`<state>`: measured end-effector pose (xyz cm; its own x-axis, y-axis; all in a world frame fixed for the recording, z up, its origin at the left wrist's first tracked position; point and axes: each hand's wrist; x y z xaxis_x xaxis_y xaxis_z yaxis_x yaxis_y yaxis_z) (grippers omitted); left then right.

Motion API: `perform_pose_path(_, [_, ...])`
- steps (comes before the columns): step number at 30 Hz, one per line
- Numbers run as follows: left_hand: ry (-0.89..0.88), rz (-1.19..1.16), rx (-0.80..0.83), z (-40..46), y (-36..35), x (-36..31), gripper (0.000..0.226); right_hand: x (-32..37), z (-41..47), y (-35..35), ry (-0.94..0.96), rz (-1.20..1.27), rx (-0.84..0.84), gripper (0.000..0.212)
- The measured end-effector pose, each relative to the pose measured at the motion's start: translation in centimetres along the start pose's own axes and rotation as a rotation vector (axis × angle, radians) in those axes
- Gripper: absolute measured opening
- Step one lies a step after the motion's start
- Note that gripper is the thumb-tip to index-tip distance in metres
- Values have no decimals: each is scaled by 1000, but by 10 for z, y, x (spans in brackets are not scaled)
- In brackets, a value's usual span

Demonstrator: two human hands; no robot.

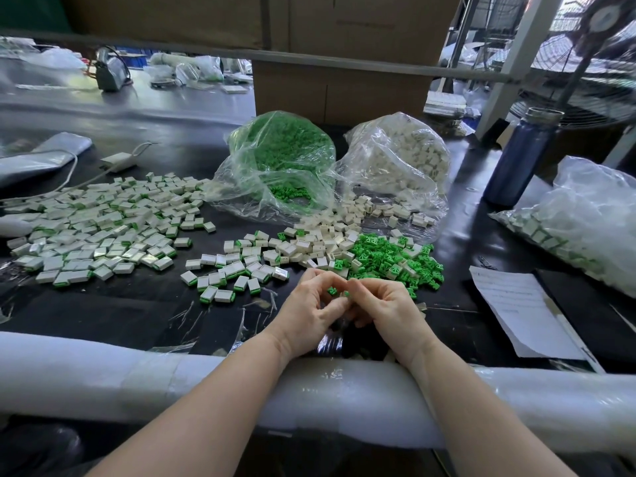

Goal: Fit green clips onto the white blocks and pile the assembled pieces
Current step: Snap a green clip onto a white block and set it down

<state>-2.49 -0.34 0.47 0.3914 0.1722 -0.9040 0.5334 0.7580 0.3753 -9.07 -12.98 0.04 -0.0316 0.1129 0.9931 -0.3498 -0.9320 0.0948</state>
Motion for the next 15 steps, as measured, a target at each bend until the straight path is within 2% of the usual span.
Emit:
perform_pose_path(4, [22, 26, -56, 2, -1, 2, 9, 0, 0, 3, 51, 1, -128, 4])
perform_pose_path(8, [13, 70, -44, 1, -1, 3, 14, 1, -1, 3, 137, -121, -129, 17])
perform_pose_path(11, [3, 98, -33, 0, -2, 3, 13, 0, 0, 2, 149, -263, -135, 15])
perform_pose_path(15, [27, 79, -67, 1, -1, 6, 10, 0, 1, 2, 174, -330, -178, 13])
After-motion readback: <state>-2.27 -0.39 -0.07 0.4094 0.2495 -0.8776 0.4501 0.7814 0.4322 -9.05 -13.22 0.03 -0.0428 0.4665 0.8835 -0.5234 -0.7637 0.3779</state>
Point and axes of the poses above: each hand's wrist, its own z-axis towards the middle knuckle, its own y-axis out of the back of the hand, x = y × z, and after that the axes turned 3 degrees about -x, right-handed
